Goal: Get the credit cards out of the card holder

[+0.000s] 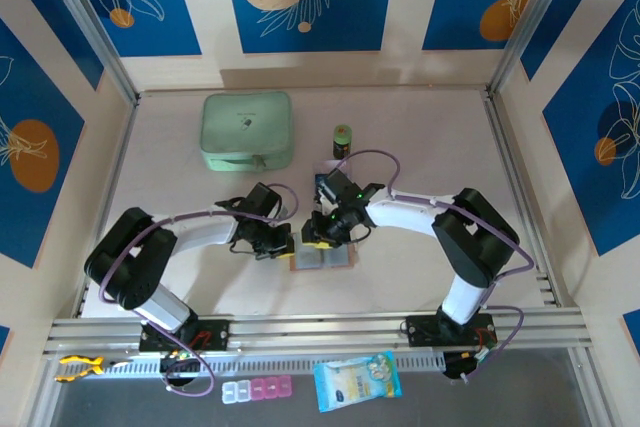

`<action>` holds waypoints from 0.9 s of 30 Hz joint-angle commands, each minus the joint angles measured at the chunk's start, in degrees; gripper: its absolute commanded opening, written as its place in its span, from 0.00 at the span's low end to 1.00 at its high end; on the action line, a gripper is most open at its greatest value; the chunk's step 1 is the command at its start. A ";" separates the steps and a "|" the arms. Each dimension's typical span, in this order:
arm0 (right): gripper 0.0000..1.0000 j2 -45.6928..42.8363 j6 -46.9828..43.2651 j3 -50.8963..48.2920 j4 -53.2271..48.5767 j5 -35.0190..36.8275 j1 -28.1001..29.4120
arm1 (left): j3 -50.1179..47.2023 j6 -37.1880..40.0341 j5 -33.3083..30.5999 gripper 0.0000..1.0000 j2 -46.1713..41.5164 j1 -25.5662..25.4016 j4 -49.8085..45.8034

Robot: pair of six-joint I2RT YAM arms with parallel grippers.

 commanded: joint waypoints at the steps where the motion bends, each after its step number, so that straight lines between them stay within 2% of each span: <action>1: 0.36 1.28 0.95 -0.36 0.48 -2.14 0.58 | 0.91 1.59 -2.37 0.04 0.74 -0.31 -3.30; 13: 0.36 2.87 0.36 -0.33 -0.17 -1.67 0.79 | 1.25 1.86 -3.06 0.04 0.45 -0.30 -4.07; 27: 0.36 1.74 -1.07 -1.05 -3.71 2.27 0.55 | 1.31 2.03 -2.91 0.04 1.11 -0.26 -4.69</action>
